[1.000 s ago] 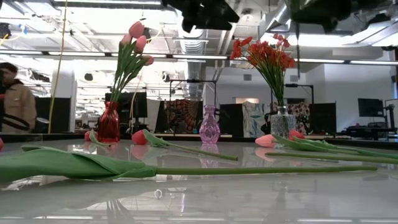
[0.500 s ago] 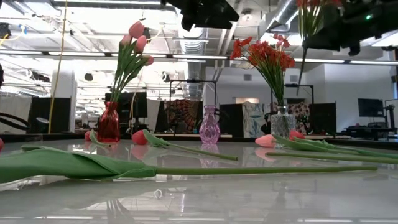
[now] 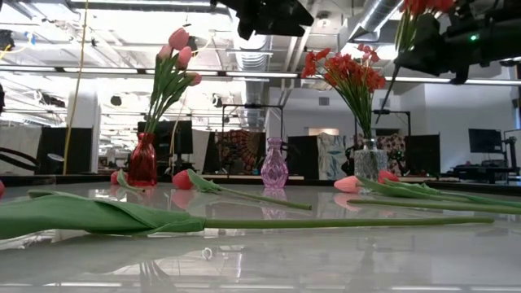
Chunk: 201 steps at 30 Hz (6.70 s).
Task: Sort flowers into vase by color
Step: Put the red flowers into the transparent vase, then put the pink tulip into the red vase
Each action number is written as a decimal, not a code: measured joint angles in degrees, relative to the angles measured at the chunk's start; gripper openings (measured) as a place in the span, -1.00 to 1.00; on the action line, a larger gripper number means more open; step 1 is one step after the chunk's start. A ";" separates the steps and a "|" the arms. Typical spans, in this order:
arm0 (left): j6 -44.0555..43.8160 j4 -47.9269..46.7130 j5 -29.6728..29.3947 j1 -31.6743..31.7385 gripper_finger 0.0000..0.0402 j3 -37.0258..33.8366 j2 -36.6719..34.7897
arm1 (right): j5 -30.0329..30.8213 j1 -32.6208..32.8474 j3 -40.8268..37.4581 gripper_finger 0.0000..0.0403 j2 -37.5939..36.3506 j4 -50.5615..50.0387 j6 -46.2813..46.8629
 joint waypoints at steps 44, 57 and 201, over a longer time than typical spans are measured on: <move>0.21 -1.62 0.07 0.00 -0.06 -0.02 0.00 | -2.38 -4.67 0.04 -0.77 19.66 8.93 -1.62; -0.75 -2.80 0.14 0.00 -0.06 -0.02 0.00 | -2.39 -7.40 0.04 -0.77 29.58 8.79 7.95; -25.77 10.09 -8.32 -21.77 -0.16 -45.94 -34.64 | -29.35 13.96 38.40 0.19 61.69 -71.14 61.40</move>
